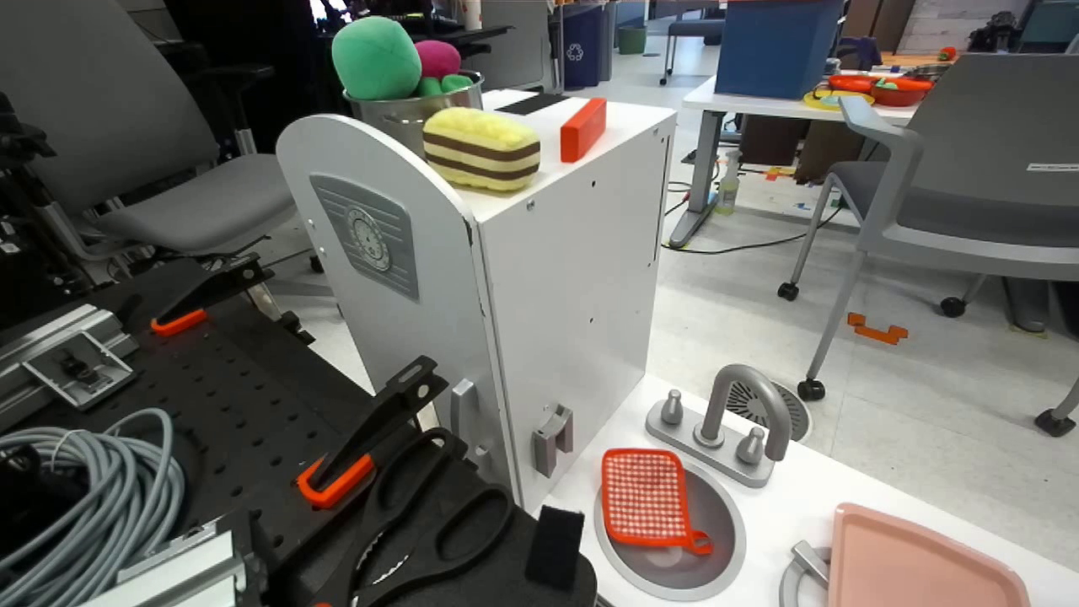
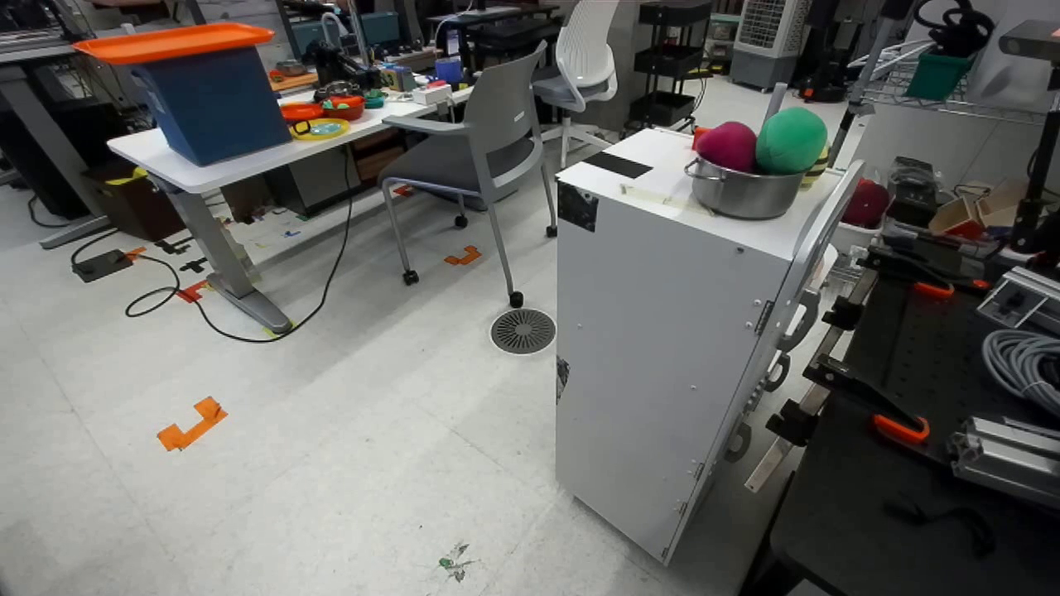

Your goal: Remove the green plushy from the pot and put it on top of the cupboard

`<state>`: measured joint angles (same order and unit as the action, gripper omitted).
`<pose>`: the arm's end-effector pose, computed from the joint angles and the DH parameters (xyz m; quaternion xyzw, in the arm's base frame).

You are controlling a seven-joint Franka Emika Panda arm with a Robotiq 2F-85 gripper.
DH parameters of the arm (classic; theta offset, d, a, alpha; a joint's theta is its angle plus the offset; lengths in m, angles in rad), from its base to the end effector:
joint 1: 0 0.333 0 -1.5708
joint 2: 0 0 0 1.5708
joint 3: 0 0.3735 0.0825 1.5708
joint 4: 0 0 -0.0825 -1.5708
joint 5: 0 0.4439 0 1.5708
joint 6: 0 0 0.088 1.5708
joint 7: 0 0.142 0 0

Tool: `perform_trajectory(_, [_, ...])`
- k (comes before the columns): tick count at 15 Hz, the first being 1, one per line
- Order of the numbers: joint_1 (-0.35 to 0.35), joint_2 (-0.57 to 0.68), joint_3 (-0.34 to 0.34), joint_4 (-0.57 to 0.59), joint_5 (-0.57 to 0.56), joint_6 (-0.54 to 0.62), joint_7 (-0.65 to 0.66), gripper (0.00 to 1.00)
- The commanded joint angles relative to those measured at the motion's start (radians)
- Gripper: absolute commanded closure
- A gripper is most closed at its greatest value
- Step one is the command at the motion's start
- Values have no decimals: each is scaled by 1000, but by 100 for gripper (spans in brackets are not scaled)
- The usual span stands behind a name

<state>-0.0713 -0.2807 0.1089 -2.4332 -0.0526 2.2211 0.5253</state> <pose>0.4895 0.0153 0.4035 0.9724 -0.2279 0.0420 0.0259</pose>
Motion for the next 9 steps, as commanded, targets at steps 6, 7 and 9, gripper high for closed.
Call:
perform_trajectory(6, [21,51,-10,4,20,28,-10,0])
perform_trajectory(7, [23,58,-10,5,22,27,-10,0])
perform_trajectory(9, [26,70,-11,7,23,29,-10,0])
